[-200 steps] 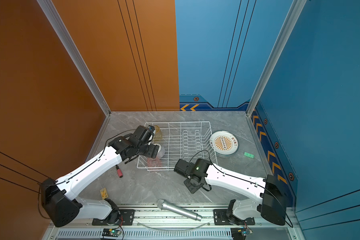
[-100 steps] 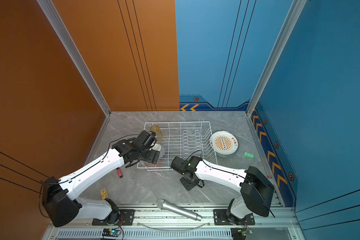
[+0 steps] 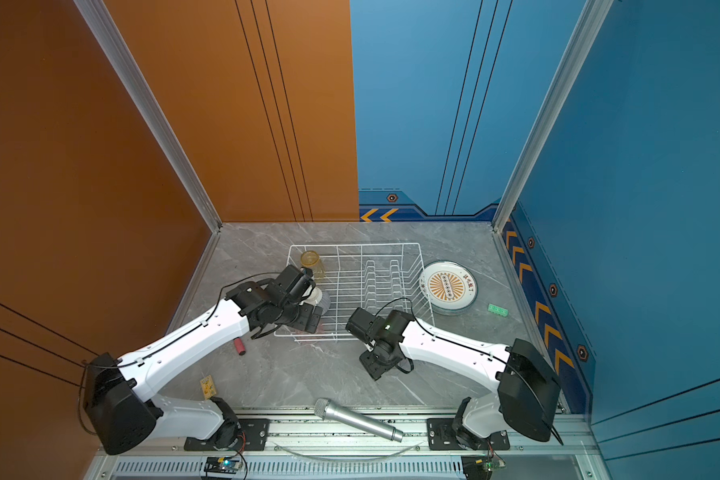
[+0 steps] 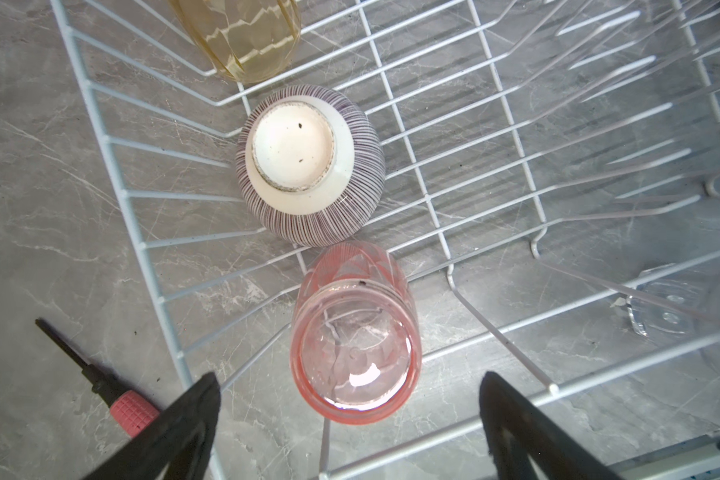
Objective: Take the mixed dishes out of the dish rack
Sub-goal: 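Lower the clear glass to the table with right gripper while left nears pink glass, then open the right gripper to release the clear glass while left gripper grips the pink glass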
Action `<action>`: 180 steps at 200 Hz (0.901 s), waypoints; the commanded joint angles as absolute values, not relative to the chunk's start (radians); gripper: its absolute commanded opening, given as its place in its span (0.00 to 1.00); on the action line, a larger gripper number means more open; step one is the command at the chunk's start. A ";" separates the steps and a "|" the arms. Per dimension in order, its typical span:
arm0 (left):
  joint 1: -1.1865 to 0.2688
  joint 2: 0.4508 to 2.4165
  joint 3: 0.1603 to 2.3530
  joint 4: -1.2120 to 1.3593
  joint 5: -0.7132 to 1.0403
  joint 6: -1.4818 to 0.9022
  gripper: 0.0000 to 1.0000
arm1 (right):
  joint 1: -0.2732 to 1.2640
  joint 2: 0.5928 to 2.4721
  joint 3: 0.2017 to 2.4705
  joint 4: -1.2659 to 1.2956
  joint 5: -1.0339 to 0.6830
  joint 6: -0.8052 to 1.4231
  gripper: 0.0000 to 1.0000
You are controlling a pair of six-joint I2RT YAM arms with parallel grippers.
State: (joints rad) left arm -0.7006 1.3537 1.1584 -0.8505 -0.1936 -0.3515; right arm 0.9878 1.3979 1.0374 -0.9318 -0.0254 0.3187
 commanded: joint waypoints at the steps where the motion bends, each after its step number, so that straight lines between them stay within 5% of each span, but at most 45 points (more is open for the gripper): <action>1: -0.708 1.343 1.140 -0.887 -0.188 -0.372 0.99 | 0.985 1.338 1.099 -0.932 -0.101 0.304 0.78; 114: -0.674 1.525 1.182 -0.895 -0.160 -0.362 1.00 | 0.927 1.273 1.115 -0.896 -0.129 0.285 0.84; 180: -0.652 1.596 1.199 -0.884 -0.133 -0.354 0.91 | 0.873 1.242 1.075 -0.873 -0.150 0.285 0.84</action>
State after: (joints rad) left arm -0.6605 1.5730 1.1744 -0.8642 -0.1692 -0.3599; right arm 0.8913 1.2640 1.1015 -0.8951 -0.1322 0.3027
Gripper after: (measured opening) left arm 0.926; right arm 0.841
